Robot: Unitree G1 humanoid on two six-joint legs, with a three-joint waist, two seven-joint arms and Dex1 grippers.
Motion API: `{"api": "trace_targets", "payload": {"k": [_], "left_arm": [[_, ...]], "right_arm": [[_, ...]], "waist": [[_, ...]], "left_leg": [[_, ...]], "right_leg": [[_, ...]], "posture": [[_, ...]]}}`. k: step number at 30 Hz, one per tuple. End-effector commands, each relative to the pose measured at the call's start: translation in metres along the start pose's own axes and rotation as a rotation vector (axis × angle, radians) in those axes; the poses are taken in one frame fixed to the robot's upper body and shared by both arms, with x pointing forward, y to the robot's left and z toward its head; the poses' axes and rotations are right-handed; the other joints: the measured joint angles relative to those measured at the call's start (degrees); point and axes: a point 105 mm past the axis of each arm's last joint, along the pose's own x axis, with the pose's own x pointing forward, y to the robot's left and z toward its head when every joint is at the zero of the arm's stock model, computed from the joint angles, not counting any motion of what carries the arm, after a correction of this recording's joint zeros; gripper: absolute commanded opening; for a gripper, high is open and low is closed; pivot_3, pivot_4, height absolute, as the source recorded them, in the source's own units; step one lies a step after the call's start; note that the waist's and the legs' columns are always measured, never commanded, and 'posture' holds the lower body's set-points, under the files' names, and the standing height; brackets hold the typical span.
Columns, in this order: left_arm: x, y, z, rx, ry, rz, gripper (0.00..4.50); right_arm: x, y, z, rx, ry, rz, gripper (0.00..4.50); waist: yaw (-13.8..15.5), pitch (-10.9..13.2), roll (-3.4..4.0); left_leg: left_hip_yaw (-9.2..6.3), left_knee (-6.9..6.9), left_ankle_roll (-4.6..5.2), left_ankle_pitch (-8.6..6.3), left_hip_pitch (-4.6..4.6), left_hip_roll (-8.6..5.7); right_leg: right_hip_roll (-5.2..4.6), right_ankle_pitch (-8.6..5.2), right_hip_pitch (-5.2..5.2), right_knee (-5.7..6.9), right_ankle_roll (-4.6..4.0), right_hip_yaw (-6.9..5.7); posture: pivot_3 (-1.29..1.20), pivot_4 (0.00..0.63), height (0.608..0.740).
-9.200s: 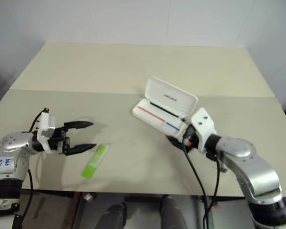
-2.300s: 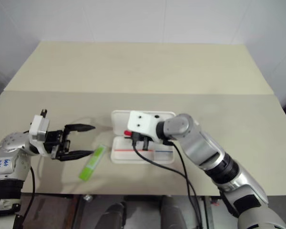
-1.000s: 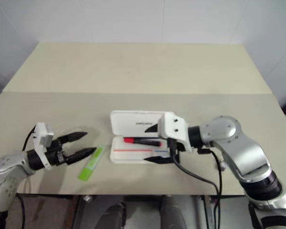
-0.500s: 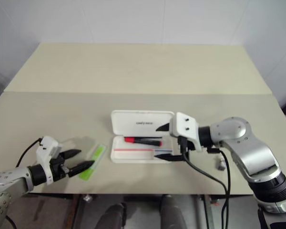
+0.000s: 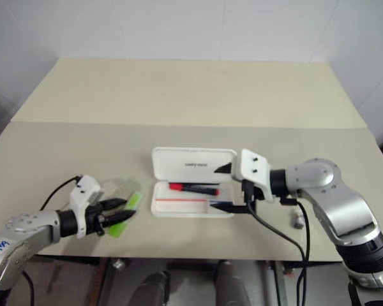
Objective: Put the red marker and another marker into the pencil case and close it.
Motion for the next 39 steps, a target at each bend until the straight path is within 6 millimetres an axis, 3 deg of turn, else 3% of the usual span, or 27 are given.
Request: {"api": "trace_targets", "payload": {"k": [1, 2, 7, 11, 14, 17, 19, 22, 29, 36, 39], "left_arm": [[0.002, 0.013, -0.012, -0.010, 0.053, 0.054, 1.37], [0.002, 0.015, -0.009, -0.002, 0.047, 0.063, 1.18], [-0.003, 0.026, 0.007, 0.039, 0.002, 0.084, 1.17], [-0.011, 0.034, 0.031, 0.094, -0.068, 0.081, 1.17], [-0.019, 0.032, 0.056, 0.177, -0.155, 0.014, 1.17], [-0.025, 0.021, 0.076, 0.289, -0.229, -0.100, 1.17], [-0.029, 0.013, 0.089, 0.357, -0.278, -0.169, 1.17], [-0.033, 0.003, 0.101, 0.436, -0.318, -0.256, 1.17], [-0.026, -0.019, 0.113, 0.532, -0.327, -0.373, 1.17], [0.000, -0.044, 0.099, 0.604, -0.157, -0.477, 1.17], [0.007, -0.058, 0.105, 0.600, -0.201, -0.520, 1.17]], "right_arm": [[-0.009, -0.001, 0.009, -0.043, -0.012, -0.034, 4.50], [-0.009, -0.001, 0.009, -0.043, -0.011, -0.039, 4.50], [-0.013, -0.001, 0.007, -0.035, -0.007, -0.053, 4.50], [-0.015, 0.002, 0.006, -0.029, -0.025, -0.048, 4.50], [-0.018, 0.004, 0.006, -0.028, -0.066, -0.050, 4.50], [-0.022, 0.007, 0.005, -0.014, -0.110, -0.058, 4.50], [-0.025, 0.009, 0.000, -0.001, -0.133, -0.066, 4.50], [-0.029, 0.014, -0.007, 0.025, -0.170, -0.075, 4.50], [-0.033, 0.017, -0.017, 0.022, -0.168, -0.100, 4.50], [-0.041, 0.014, -0.025, 0.027, -0.139, -0.131, 4.50], [-0.045, 0.014, -0.029, 0.030, -0.128, -0.142, 4.50]], "waist": [[-0.1, 0.0, 0.01], [-0.1, 0.0, 0.02], [-0.3, 0.0, 0.01], [-0.9, 0.0, 0.00], [-1.2, 0.0, -0.01], [-0.5, 0.0, -0.02], [-0.1, 0.0, -0.02], [0.5, 0.0, -0.02], [0.9, 0.0, -0.01], [1.1, 0.0, -0.03], [1.1, 0.0, -0.04]], "left_leg": [[0.00, 0.00, 0.00, 0.00, 0.04, 0.00], [0.00, 0.00, 0.00, 0.00, 0.08, 0.00], [0.03, 0.35, 0.04, 0.01, 0.05, 0.05], [0.17, 0.69, 0.11, -0.07, -0.17, 0.20], [0.37, 0.65, 0.19, -0.12, -0.47, 0.40], [0.60, 0.62, 0.29, -0.28, -0.49, 0.33], [0.67, 0.56, 0.28, -0.44, -0.45, 0.36], [0.67, 0.53, 0.15, -0.66, -0.38, 0.44], [0.83, 0.48, 0.11, -0.71, -0.34, 0.48], [0.87, 0.82, 0.11, -0.69, -0.32, 0.45], [0.87, 0.83, 0.13, -0.67, -0.29, 0.45]], "right_leg": [[0.00, 0.00, 0.04, -0.01, 0.00, 0.00], [0.00, 0.00, 0.07, -0.01, 0.00, 0.00], [0.01, 0.13, 0.20, -0.09, -0.01, -0.05], [0.01, 0.61, 0.43, -1.09, -0.08, -0.26], [-0.04, 1.34, 0.56, -2.10, -0.62, -0.50], [-0.21, 1.23, 0.44, -1.89, -0.57, -0.46], [-0.22, 1.08, 0.25, -1.51, -0.29, -0.47], [-0.22, 0.93, -0.14, -0.58, 0.91, -0.58], [-0.21, 0.63, -0.46, -0.08, 0.91, -0.54], [-0.19, 0.24, -0.27, -0.09, 0.18, -0.44], [-0.19, 0.24, -0.26, -0.06, 0.18, -0.43]], "posture": [[0.00, 0.150, 0.740], [0.00, 0.150, 0.740], [0.00, 0.150, 0.740], [0.00, 0.150, 0.740], [0.00, 0.150, 0.740], [0.00, 0.150, 0.740], [0.00, 0.150, 0.740], [0.00, 0.150, 0.740], [0.00, 0.150, 0.740], [0.00, 0.150, 0.740], [0.00, 0.150, 0.740]]}}
